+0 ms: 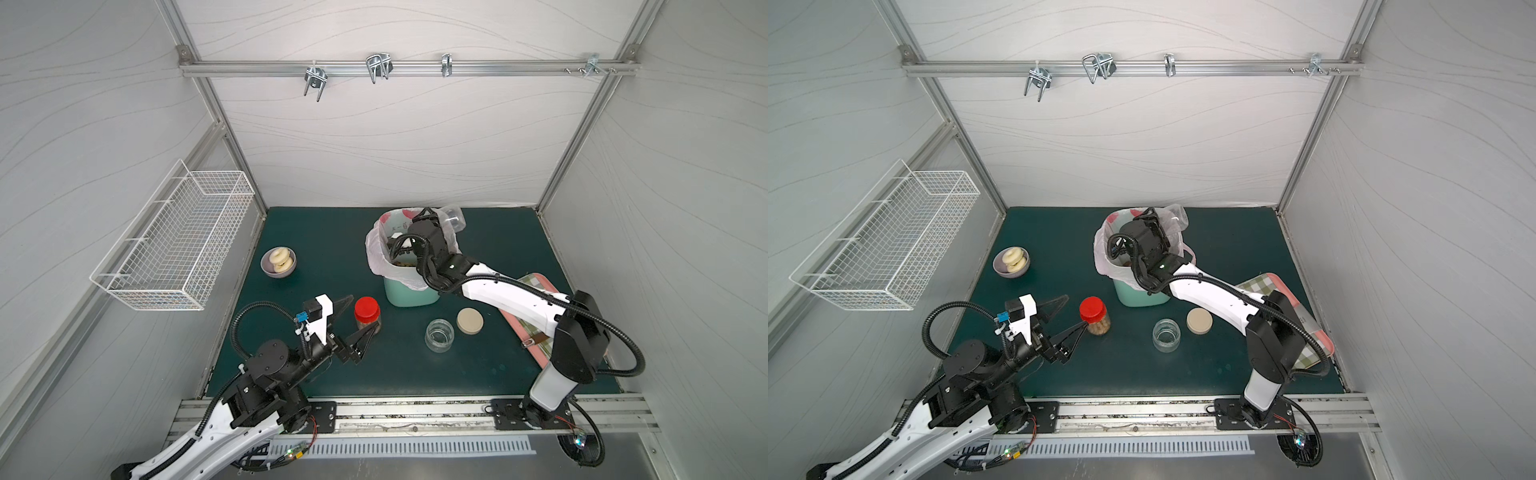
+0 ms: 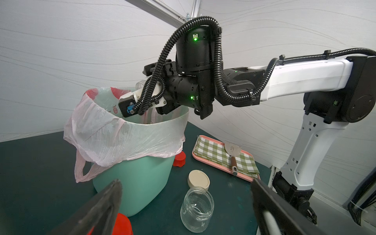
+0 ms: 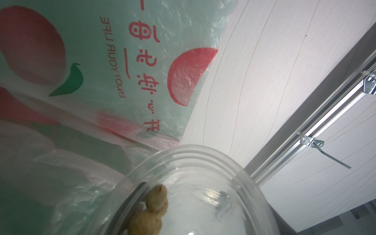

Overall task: Empty moldy peanuts from jars
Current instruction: Pour the moldy peanuts from the jar into the trash bin.

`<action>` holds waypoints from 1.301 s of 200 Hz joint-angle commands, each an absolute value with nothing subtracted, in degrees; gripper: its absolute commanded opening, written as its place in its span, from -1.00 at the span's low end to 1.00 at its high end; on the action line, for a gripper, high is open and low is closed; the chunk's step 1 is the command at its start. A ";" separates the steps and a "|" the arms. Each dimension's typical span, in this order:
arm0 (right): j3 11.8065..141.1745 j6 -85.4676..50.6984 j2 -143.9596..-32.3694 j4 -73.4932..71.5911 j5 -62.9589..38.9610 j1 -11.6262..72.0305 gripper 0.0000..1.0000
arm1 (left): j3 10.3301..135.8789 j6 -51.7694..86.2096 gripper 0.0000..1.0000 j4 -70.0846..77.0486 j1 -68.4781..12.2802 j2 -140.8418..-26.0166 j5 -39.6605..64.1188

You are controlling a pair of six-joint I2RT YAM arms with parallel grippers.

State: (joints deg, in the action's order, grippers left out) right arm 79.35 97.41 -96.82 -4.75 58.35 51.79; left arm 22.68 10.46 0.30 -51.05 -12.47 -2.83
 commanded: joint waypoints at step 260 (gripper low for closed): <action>79.18 31.99 -66.15 21.66 16.71 42.89 -1.00 | 23.03 10.11 0.99 4.24 -50.89 -16.16 -2.98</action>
